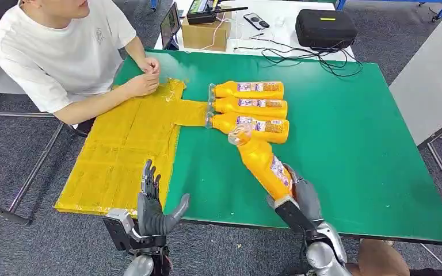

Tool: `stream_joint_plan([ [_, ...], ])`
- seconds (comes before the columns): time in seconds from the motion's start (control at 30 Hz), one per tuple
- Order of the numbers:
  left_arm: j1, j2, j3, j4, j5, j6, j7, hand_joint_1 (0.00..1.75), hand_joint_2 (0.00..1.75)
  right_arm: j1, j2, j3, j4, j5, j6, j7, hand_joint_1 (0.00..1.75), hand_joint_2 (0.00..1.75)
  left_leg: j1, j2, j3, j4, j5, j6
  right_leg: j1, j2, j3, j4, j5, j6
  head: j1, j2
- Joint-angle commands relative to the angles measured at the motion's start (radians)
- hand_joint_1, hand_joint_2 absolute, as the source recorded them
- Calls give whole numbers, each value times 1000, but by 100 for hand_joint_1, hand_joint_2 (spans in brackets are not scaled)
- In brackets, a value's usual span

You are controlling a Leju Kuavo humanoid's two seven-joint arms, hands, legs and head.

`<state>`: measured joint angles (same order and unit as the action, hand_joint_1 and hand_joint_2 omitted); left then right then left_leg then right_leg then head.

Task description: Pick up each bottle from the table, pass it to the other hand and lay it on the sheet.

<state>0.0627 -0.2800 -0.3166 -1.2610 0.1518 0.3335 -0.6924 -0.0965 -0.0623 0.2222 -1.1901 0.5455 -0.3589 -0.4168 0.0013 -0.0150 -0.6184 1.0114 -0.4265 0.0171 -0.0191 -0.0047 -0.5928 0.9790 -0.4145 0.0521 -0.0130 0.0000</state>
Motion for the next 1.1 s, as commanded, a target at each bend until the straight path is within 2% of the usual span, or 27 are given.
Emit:
stream_joint_plan([
  [0.03, 96, 128, -195, -126, 53, -102, -6, 0, 175, 85, 82, -185, -125, -42, -32, -65, 175, 175, 0, 1, 3, -1, -1, -1, 0, 1, 2, 0, -1, -2, 0, 0],
  [0.07, 102, 130, -197, -131, 55, -99, -6, 0, 175, 88, 82, -185, -128, -41, -31, -65, 175, 175, 1, 3, 9, 0, -5, -2, 1, 2, 8, 0, -5, -4, 0, 0],
  [0.1, 93, 154, -233, -127, 73, -147, -6, 0, 175, 91, 75, -171, -136, -43, -4, -78, 175, 175, 0, 2, 5, -1, -3, -1, 1, 1, 4, 0, -2, -2, 0, 0],
  [0.13, 80, 162, -253, -109, 85, -171, -6, 0, 175, 94, 75, -159, -141, -53, 26, -88, 175, 175, 1, 3, 9, -1, -4, -2, 1, 2, 8, 0, -4, -3, 0, 0],
  [0.17, 65, 163, -267, -89, 99, -183, -6, 0, 175, 96, 71, -138, -145, -49, 58, -92, 175, 175, 0, 1, 3, -1, -1, -1, 0, 1, 2, 0, -1, -1, 0, 0],
  [0.23, 29, 158, -291, -36, 134, -240, 28, 0, 175, 102, 69, -79, -152, -35, 107, -108, 175, 175, 0, 2, 3, -1, -1, -1, 1, 1, 2, 0, -1, -1, 0, 0],
  [0.3, 1, 145, -300, 14, 131, -251, 34, 0, 175, 111, 84, -5, -166, -24, 152, -114, 175, 175, 1, 4, 9, 0, -5, -2, 2, 3, 8, 0, -4, -4, 0, 0],
  [0.33, -7, 138, -299, 28, 135, -257, 38, 0, 175, 118, 90, 39, -182, -12, 162, -120, 175, 175, 1, 2, 4, -1, -1, -1, 1, 1, 3, -1, -1, -2, 0, 0],
  [0.43, -53, 85, -239, 30, 116, -294, 94, 0, 175, 94, 100, 129, -186, -3, 141, -82, 175, 175, 1, 3, 2, 0, -1, -1, 1, 3, 2, 0, 0, -2, 0, 0],
  [0.47, -54, 84, -237, 28, 114, -295, 96, 0, 175, 93, 98, 129, -186, -3, 141, -81, 175, 175, 1, 6, 8, 1, -4, -2, 2, 5, 6, 1, -2, -4, 0, 0],
  [0.5, -50, 82, -230, 22, 108, -299, 102, 0, 175, 90, 91, 128, -185, -8, 139, -80, 175, 175, 1, 4, 3, 0, -2, -1, 1, 3, 2, 1, -1, -2, 0, 0],
  [0.6, -40, 72, -211, 25, 103, -301, 103, 0, 175, 87, 91, 139, -182, -23, 172, -106, 175, 175, 1, 3, 6, 0, -2, -1, 1, 1, 5, 0, -2, -2, 0, 0],
  [0.8, -83, 31, -165, 63, 100, -315, 103, 0, 175, 52, 176, 328, -117, 32, 193, -111, 175, 175, 1, 4, 2, 0, -1, -1, 1, 2, 1, 0, 0, -2, 0, 0],
  [0.87, -84, 27, -160, 51, 97, -312, 102, 0, 175, 47, 182, 345, -101, 28, 191, -110, 175, 175, 2, 6, 7, 0, -3, -2, 2, 4, 5, 1, -2, -4, 0, 0],
  [1.1, -77, 28, -159, 39, 99, -317, 110, 0, 175, 42, 168, 349, -99, 12, 189, -114, 175, 175, 1, 3, 4, -1, -1, -1, 1, 1, 3, 0, -1, -2, 0, 0],
])
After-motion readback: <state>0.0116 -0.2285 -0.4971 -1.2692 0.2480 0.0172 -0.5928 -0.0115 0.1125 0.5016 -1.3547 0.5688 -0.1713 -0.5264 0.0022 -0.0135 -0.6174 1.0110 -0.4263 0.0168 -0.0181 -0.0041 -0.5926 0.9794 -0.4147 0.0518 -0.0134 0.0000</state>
